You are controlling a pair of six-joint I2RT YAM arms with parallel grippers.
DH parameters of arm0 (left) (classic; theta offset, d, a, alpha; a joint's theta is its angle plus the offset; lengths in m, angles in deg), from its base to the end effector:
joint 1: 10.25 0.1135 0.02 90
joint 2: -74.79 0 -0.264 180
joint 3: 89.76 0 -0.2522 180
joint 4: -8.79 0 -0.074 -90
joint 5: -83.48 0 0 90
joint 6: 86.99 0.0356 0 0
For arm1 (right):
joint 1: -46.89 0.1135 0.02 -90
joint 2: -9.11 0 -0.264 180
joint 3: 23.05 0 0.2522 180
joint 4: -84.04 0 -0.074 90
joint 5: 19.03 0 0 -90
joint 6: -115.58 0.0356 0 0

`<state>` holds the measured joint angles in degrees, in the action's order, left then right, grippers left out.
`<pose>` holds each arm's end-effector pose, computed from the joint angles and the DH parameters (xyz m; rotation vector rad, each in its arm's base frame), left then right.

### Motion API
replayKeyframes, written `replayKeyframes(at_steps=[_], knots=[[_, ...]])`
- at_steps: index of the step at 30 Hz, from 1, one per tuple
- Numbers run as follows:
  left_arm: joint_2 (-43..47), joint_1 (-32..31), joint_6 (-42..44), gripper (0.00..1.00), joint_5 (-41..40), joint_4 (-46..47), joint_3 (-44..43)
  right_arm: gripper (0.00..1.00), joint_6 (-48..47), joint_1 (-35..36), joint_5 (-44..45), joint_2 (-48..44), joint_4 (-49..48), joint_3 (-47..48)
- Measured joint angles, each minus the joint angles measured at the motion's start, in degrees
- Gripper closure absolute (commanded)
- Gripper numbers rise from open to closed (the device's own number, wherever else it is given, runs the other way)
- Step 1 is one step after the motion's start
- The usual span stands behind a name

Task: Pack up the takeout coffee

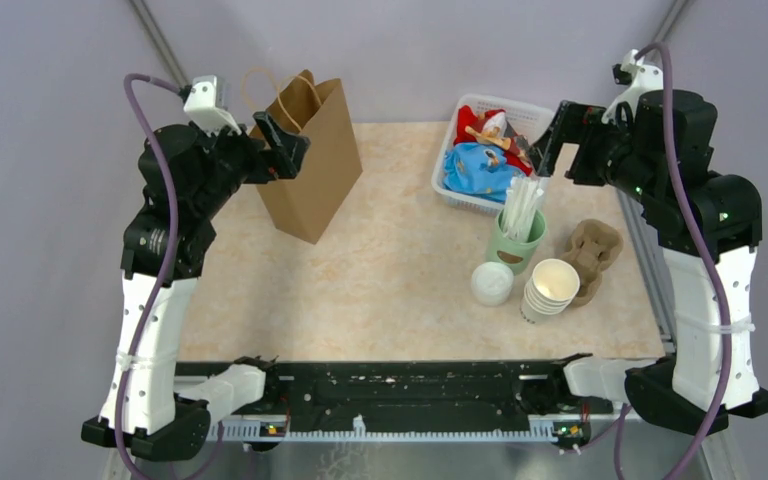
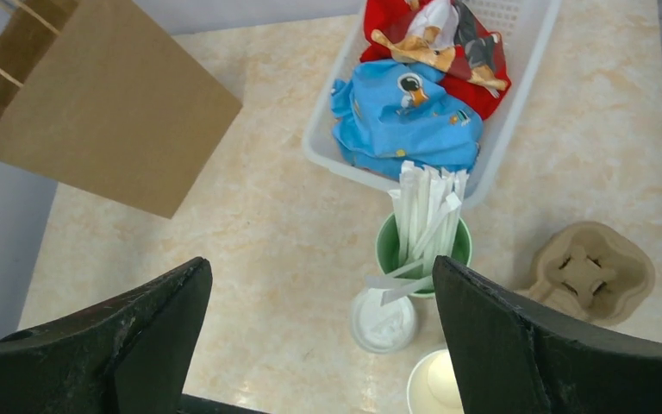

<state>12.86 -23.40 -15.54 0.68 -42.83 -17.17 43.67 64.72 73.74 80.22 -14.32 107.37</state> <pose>0.1755 -0.0456 0.5146 0.0159 1.7039 -0.5203 0.1572 0.0488 0.5385 0.0365 1.9775 0.3633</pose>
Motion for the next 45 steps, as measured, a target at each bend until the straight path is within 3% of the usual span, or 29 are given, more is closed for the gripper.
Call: replayKeyframes(at_steps=[9,19,24,27,32,45], knots=[[0.0,0.0,0.5,0.02,1.9,-1.9,0.0,0.01,4.1,0.0,5.2,-0.9,8.9,-3.2],[1.7,0.0,0.0,0.02,3.5,-3.7,5.5,0.16,10.1,1.1,3.5,-1.8,12.5,-26.4],[2.7,0.0,-1.3,0.02,6.2,-3.7,9.0,0.30,11.5,2.6,3.5,-1.7,11.7,-32.4],[2.7,0.0,-1.7,0.02,7.2,-3.8,10.0,0.48,12.4,3.4,4.5,-1.7,11.0,-35.8],[2.6,0.0,-1.6,0.02,8.1,-3.8,10.3,0.61,13.7,3.8,6.8,-1.2,10.4,-39.4],[1.7,-0.3,-0.8,0.02,8.9,-3.9,10.3,0.83,16.5,5.8,10.2,-0.5,8.2,-43.1]])
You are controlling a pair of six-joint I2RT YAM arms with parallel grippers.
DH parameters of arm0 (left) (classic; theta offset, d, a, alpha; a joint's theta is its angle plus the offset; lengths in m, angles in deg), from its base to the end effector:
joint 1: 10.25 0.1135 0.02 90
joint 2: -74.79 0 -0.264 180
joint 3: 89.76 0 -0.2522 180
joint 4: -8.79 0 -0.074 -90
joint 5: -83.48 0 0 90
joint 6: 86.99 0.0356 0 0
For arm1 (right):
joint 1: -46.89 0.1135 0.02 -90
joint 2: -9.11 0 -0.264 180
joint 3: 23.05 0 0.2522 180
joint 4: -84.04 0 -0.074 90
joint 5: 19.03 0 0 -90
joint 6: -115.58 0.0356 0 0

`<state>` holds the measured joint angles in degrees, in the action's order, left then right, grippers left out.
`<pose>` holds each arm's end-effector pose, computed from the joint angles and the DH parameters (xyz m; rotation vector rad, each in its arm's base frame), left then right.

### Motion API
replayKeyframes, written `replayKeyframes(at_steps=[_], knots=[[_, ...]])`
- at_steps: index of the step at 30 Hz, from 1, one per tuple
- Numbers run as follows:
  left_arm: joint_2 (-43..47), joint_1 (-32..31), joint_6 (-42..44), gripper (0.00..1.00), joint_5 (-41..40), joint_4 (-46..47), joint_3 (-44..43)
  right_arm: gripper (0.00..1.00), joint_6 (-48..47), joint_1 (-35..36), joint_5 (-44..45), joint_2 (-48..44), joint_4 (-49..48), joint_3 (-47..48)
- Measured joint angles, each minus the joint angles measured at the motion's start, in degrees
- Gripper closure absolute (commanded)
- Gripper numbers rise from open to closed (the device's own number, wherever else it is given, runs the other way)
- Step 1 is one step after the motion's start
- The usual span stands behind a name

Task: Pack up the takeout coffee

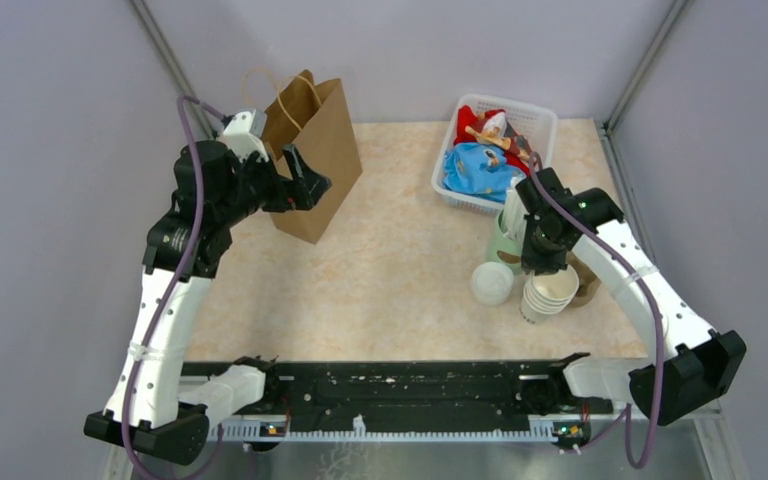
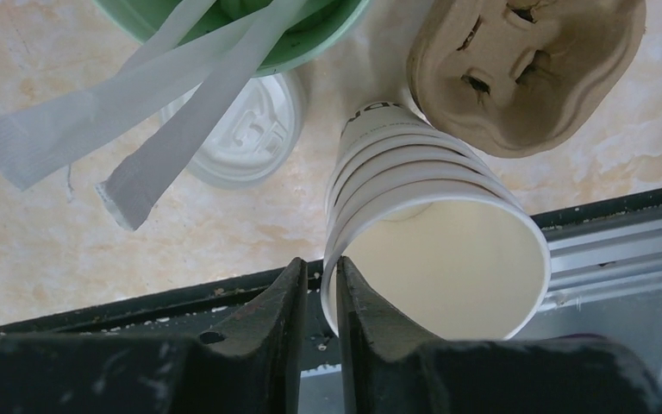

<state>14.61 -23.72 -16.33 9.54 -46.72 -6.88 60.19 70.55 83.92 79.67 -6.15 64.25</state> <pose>0.1853 -0.0545 0.4596 0.0965 1.9330 -0.6516 0.1912 0.0751 0.3311 0.3113 2.7569 -0.0740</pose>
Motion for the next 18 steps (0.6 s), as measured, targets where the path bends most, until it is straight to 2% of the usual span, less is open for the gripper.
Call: replayKeyframes(at_steps=[6,18], knots=[[-0.2,-0.4,0.2,0.02,0.0,-0.4,0.0,1.00,1.0,1.0,1.8,0.3,0.3,-0.5],[-0.2,-0.5,0.4,0.02,0.0,-0.5,0.0,1.00,3.1,4.4,7.4,0.6,5.6,5.3]])
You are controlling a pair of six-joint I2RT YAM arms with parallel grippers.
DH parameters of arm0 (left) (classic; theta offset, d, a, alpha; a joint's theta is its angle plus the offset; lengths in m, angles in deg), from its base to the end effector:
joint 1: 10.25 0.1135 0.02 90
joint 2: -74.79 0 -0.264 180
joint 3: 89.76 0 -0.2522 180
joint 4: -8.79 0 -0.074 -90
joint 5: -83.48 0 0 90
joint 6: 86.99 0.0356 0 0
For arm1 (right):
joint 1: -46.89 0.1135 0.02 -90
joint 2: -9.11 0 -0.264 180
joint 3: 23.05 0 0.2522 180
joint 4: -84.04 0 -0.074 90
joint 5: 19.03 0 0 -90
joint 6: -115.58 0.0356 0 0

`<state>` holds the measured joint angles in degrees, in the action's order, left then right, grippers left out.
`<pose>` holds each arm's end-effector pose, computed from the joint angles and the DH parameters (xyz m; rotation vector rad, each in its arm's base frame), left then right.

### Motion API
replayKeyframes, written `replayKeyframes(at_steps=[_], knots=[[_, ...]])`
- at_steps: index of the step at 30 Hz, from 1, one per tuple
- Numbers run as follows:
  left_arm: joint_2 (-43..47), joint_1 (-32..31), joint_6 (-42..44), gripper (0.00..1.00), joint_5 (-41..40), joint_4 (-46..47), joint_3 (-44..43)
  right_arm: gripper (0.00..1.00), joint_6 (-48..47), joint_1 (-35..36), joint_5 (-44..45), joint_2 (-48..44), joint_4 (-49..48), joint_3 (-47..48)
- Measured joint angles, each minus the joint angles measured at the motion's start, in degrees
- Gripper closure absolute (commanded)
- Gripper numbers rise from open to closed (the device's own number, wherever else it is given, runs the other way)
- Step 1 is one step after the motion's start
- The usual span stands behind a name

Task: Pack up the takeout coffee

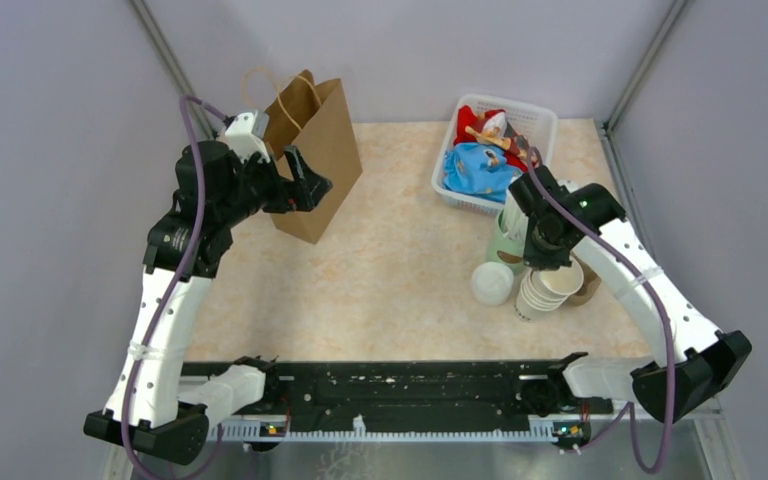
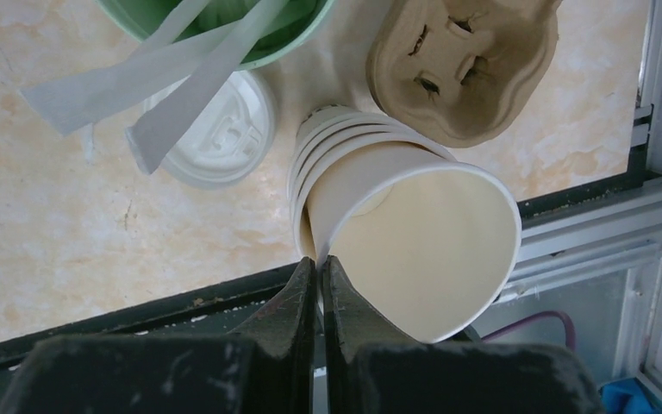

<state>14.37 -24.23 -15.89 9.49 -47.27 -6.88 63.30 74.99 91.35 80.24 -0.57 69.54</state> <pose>0.1859 -0.0564 0.4579 0.1098 1.9462 -0.6506 0.1814 0.0828 0.3524 0.2956 2.6934 -0.2010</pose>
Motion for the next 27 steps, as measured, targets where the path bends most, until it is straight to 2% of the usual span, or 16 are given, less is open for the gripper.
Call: replayKeyframes(at_steps=[7,27], knots=[[0.0,0.0,0.0,0.02,0.0,0.0,0.0,1.00,1.1,2.3,2.1,0.2,2.7,1.8],[-0.4,-0.1,0.0,0.02,1.2,0.0,0.0,1.00,0.9,2.0,3.2,-3.8,3.9,13.8]])
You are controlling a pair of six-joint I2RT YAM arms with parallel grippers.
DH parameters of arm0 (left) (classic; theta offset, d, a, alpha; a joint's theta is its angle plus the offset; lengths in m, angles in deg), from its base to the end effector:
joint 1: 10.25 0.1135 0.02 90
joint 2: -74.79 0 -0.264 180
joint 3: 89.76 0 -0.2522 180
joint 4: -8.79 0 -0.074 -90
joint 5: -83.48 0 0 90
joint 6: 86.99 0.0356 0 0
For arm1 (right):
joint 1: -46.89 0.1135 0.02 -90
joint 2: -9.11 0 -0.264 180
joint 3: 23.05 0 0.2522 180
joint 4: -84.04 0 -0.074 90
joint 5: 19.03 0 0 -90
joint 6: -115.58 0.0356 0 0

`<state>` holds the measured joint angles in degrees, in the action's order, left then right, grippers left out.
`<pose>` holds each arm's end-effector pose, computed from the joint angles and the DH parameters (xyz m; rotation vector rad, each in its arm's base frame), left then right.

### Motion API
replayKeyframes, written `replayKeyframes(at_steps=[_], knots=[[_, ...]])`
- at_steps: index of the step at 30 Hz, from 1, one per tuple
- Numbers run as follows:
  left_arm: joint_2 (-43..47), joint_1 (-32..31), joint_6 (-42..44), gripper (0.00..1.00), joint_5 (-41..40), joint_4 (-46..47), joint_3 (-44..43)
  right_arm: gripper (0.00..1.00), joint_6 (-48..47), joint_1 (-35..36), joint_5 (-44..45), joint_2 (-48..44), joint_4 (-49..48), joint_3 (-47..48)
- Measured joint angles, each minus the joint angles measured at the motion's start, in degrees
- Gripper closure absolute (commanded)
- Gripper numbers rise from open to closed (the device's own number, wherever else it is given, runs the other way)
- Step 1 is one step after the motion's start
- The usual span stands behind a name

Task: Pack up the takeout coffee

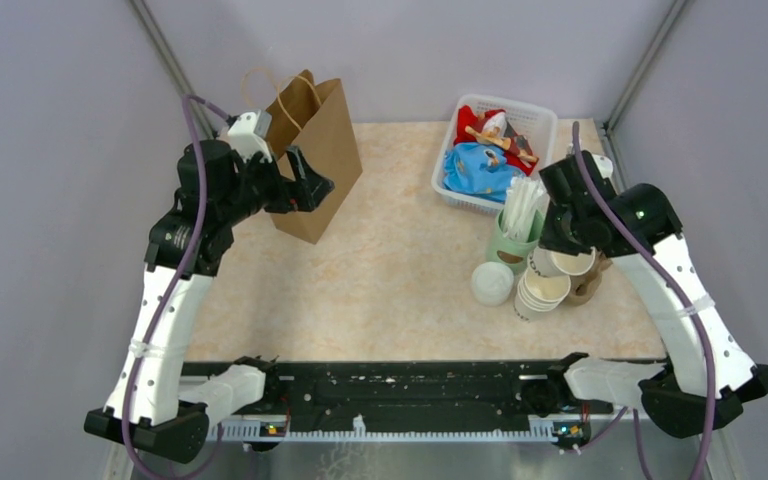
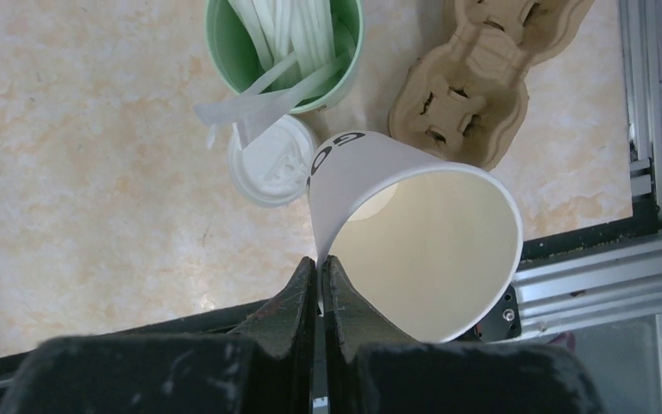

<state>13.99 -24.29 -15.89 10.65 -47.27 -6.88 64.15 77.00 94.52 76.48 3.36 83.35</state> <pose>0.1877 -0.0578 0.4568 0.1240 1.9534 -0.6700 0.1518 0.0716 0.4234 0.3208 2.4719 -0.0560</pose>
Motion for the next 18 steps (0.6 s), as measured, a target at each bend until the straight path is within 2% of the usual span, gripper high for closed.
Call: replayKeyframes(at_steps=[5,9,11,14,16,18], knots=[[-0.5,0.0,0.0,0.02,0.2,0.0,0.0,1.00,-2.8,-0.3,-1.3,-1.3,-0.5,4.0],[-0.7,-0.1,-0.2,0.02,0.5,0.1,0.0,1.00,-9.7,0.3,-10.3,-3.5,-7.9,5.0],[-0.7,-0.1,-0.5,0.02,1.0,0.2,0.2,1.00,-11.6,4.6,-13.5,-3.4,-11.5,4.9],[-0.7,-0.2,-0.7,0.01,0.9,0.2,0.3,1.00,-13.2,16.7,-14.9,1.0,-17.0,5.4],[-0.4,-0.2,-0.7,0.02,-0.6,-0.1,0.3,1.00,-13.6,22.6,-13.8,8.7,-19.2,7.5],[0.2,-0.2,-0.7,0.02,-3.0,-1.0,0.3,1.00,-13.8,25.3,-11.1,16.9,-20.8,9.6]])
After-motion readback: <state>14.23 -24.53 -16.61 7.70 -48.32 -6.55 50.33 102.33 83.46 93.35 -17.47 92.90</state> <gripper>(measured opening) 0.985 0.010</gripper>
